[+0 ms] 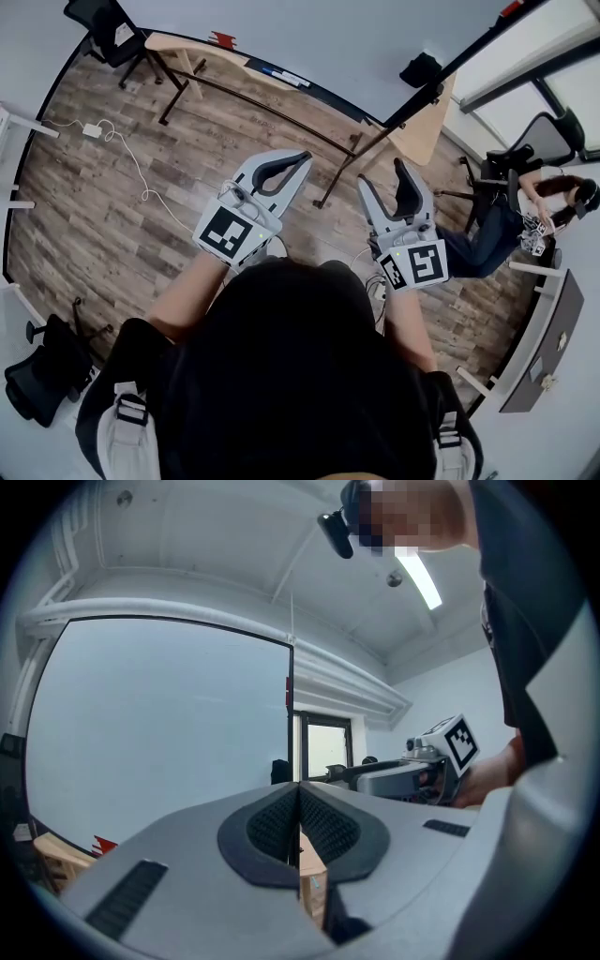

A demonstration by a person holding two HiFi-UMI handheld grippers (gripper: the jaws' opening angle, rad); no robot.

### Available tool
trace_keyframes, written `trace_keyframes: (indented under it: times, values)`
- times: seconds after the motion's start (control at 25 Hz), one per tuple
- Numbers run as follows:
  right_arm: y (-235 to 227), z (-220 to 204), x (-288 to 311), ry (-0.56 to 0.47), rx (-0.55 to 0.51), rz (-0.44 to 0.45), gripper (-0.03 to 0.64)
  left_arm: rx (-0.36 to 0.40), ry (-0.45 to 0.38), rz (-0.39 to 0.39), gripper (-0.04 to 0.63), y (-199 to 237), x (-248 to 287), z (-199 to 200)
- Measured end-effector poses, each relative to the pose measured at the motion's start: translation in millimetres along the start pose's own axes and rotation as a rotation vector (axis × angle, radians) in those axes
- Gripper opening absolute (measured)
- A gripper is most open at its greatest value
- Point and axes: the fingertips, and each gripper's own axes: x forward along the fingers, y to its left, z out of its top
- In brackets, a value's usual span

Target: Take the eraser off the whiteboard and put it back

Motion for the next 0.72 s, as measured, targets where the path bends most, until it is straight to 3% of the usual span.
trace_keyframes:
  times: [0.28,0.72]
  values:
    - [2.3,-6.0,22.3,0.028,0.001,-0.032,0.278,-0.026,-0.018,-0.014,-0.005,28.1,-0.7,-1.7]
    - [-54.0,-3.9,60.9,0.005,0.001,-0.089,0.279,-0.008,0.009,-0.015,-0.005,61.7,49.2,-0.6]
